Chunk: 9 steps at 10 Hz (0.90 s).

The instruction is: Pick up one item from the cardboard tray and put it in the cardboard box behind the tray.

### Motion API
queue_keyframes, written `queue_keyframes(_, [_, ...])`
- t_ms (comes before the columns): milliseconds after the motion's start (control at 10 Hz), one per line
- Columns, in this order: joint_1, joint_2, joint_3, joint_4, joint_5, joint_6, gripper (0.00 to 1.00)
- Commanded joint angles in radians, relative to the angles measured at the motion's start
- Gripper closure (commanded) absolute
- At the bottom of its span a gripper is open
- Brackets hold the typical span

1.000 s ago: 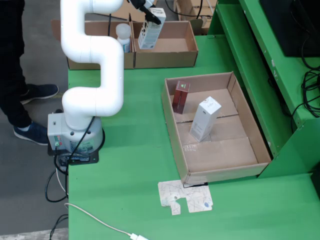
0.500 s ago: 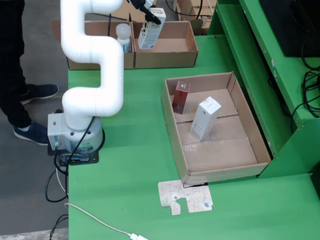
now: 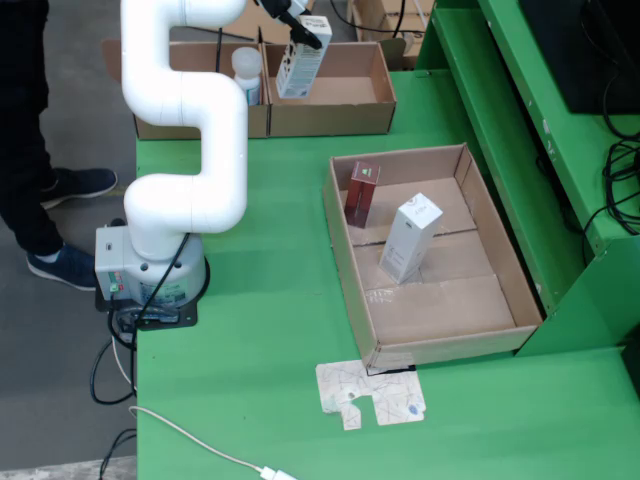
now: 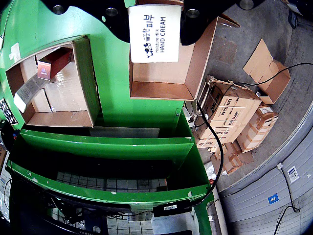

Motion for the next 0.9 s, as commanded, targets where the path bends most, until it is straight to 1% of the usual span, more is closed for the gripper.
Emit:
queue_keyframes(0, [0.006,0.024,0.026,0.009,-0.020,0.006,1.00])
queue_keyframes(400, [0.006,0.024,0.026,0.009,-0.020,0.006,1.00])
queue_keyframes(800, [0.006,0.024,0.026,0.009,-0.020,0.006,0.60])
